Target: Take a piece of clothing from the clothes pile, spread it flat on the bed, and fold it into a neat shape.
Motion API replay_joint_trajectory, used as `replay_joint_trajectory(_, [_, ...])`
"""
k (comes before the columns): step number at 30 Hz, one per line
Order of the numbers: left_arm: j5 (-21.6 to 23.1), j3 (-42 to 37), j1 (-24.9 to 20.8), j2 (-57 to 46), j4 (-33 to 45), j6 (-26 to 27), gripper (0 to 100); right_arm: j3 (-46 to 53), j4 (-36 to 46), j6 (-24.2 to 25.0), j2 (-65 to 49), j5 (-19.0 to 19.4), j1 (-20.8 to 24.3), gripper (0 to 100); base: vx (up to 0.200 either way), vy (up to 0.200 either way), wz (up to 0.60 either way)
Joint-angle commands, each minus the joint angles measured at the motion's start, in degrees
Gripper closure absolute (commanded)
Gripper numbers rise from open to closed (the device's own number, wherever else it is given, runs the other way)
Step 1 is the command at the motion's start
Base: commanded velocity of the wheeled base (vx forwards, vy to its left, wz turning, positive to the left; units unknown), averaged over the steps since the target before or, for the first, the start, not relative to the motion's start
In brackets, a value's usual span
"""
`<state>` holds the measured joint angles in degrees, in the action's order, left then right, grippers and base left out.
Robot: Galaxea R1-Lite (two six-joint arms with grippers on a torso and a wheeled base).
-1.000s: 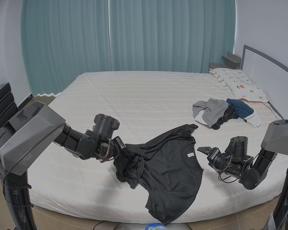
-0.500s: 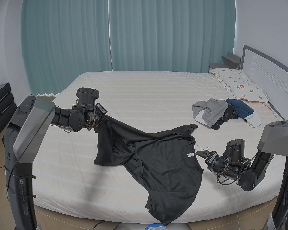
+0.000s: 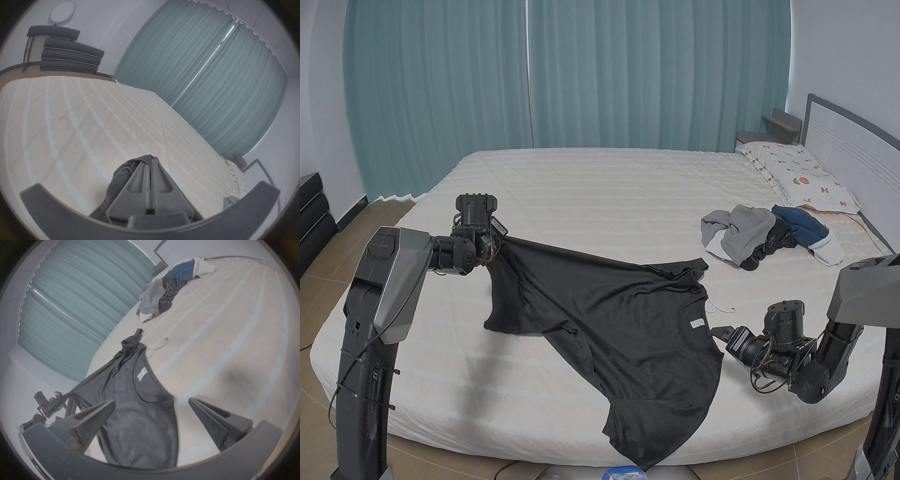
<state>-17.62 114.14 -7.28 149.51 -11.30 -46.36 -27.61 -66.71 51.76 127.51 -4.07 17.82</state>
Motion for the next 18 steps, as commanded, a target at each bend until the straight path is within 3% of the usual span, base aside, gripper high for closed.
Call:
replay_joint_trajectory(1, [0.21, 0.45, 0.42, 1.75, -0.04, 0.13, 0, -0.34, -0.09, -0.17, 2.92, -0.23, 0.19, 0, 0.0, 0.0, 0.0])
replay_joint_trajectory(9, [-0.14, 0.29, 0.77, 2.37, 3.13, 0.92, 0, -1.13, -2.38, -0.26, 6.96, 0.2, 0.19, 0, 0.0, 0.0, 0.0])
replay_joint_trajectory(10, [-0.05, 0.21, 0.86, 1.93, 4.45, 0.48, 0, -1.13, -2.38, -0.26, 6.96, 0.2, 0.19, 100, 0.0, 0.0, 0.0])
replay_joint_trajectory(18, [4.52, -8.5, 2.62, -5.72, 5.85, -3.65, 0, -3.24, -2.73, -1.05, 9.07, -0.15, -0.77, 100, 0.0, 0.0, 0.0])
